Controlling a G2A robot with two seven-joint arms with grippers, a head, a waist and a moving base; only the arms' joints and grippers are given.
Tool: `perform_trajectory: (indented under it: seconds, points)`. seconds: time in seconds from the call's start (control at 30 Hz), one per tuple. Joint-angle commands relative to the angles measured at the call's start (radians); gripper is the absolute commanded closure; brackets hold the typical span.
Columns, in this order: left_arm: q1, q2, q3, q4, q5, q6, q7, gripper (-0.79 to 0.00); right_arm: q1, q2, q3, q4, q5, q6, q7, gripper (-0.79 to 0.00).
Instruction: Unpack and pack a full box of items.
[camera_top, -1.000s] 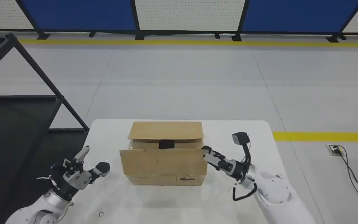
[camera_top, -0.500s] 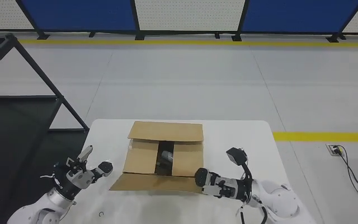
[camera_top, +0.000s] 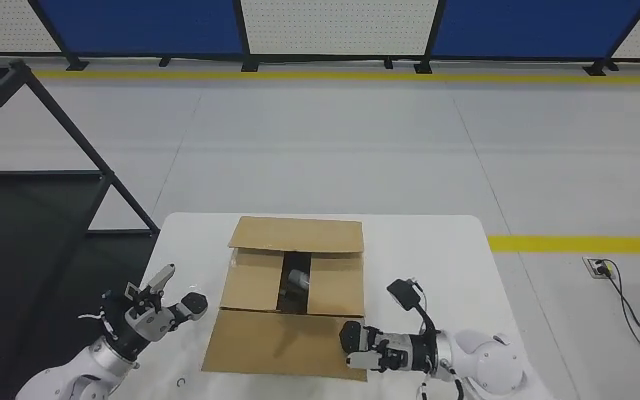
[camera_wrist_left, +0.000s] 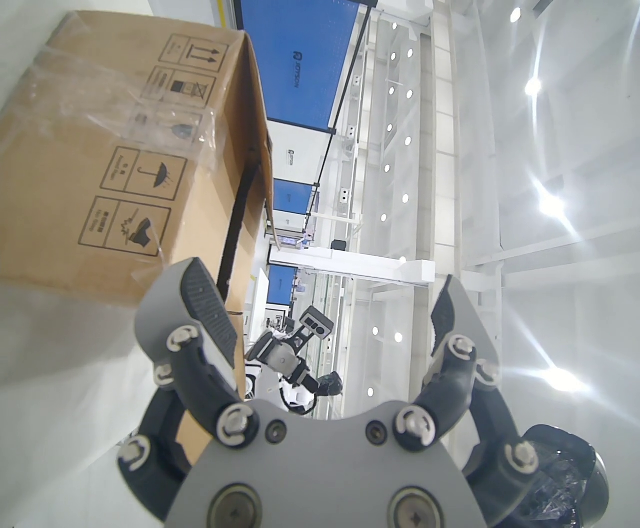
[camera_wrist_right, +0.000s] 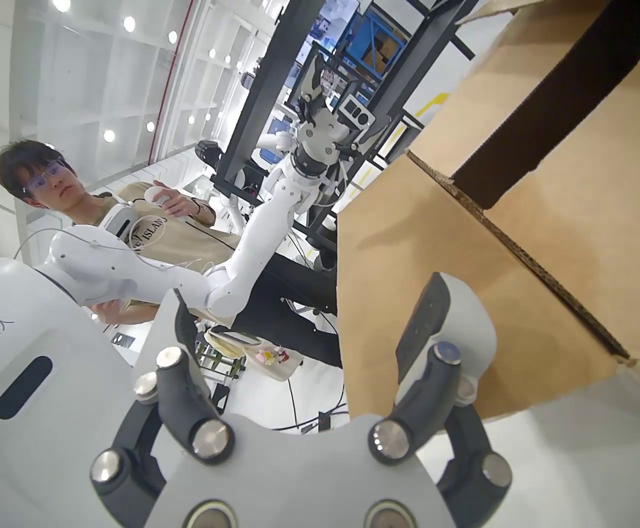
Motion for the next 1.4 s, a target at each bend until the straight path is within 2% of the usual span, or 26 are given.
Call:
perform_trajectory:
  seconds: [0.0, 0.3, 0.93, 1.37]
  points:
    - [0.001, 0.001, 0.005, -0.004, 0.005, 0.006, -0.012, -0.785, 0.004, 0.002, -0.006, 0.005, -0.014, 0.008, 0.008, -0.785]
    - [0.002, 0.010, 0.015, -0.006, 0.043, 0.021, -0.054, -0.785, 0.026, 0.007, -0.055, 0.030, -0.077, 0.054, 0.062, -0.785]
    - [-0.014, 0.037, 0.038, -0.002, 0.142, 0.031, -0.240, -0.785, 0.077, 0.011, -0.102, 0.105, -0.122, 0.099, 0.032, -0.785]
    - [-0.034, 0.050, 0.069, 0.020, 0.193, 0.025, -0.257, -0.785, 0.092, 0.016, -0.121, 0.108, -0.108, 0.086, 0.044, -0.785]
